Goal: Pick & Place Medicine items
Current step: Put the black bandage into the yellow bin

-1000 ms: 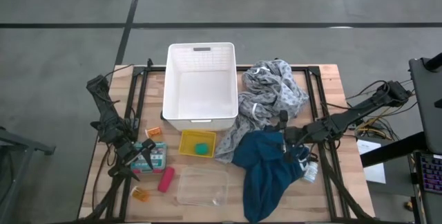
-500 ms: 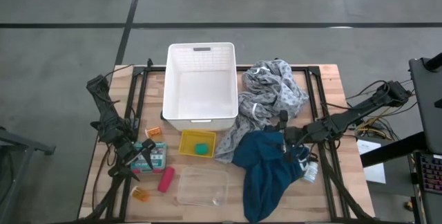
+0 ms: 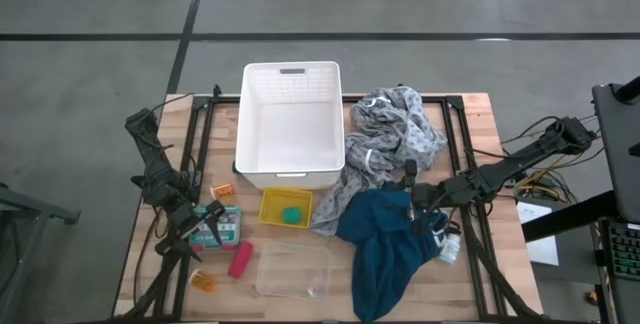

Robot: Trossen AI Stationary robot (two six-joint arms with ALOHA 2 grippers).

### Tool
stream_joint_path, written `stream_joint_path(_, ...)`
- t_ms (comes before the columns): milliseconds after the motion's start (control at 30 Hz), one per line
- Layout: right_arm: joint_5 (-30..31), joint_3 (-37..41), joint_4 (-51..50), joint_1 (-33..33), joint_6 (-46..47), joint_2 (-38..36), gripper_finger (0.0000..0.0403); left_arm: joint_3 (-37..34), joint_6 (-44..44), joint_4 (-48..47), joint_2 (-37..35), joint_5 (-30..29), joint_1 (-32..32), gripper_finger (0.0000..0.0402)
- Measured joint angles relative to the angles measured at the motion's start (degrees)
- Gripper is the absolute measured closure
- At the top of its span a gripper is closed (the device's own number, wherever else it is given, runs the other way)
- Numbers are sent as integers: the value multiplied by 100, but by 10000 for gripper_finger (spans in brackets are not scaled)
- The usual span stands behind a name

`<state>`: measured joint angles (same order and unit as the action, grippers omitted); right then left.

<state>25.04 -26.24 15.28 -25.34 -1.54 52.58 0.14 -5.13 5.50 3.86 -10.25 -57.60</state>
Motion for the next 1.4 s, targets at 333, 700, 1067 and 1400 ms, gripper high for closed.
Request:
stream_joint_path(333,2,0,-1,0,0,0,227,587,-606,-547,11,-1602,0,110)
stream_joint_path(700,0,0,-1,0,0,0,225,1543,-2929,-3123,15,-2798,0,110)
stream_joint_path(1067,2,0,-1,0,0,0,223,2530,-4087,-5319,15,-2613,4,110)
stream_joint_path(1400,2,0,-2,2,0,2,225,3108,-5373,-6513,182,-3462,7,110)
